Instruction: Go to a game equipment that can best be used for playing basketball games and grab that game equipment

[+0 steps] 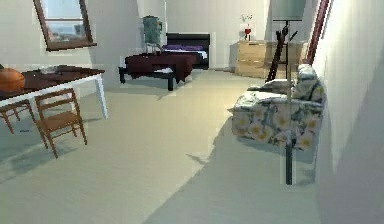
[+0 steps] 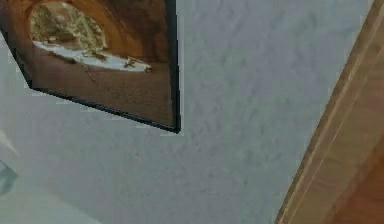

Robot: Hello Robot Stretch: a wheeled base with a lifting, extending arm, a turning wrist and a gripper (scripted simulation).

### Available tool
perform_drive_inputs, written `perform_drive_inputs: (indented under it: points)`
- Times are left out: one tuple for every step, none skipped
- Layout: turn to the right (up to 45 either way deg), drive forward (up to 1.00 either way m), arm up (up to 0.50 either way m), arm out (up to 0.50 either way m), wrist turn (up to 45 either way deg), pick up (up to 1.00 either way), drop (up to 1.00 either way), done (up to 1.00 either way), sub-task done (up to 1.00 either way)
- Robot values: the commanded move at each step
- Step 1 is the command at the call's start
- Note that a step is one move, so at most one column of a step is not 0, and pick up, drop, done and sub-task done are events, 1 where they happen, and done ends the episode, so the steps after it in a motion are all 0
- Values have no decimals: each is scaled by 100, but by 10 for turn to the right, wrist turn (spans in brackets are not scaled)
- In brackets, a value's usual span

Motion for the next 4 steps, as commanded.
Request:
perform_drive_inputs:
  points:
    - [0,55,0,0,0,0,0,0,0]
    - [-450,0,0,0,0,0,0,0,0]
    - [-270,0,0,0,0,0,0,0,0]
    - [0,100,0,0,0,0,0,0,0]
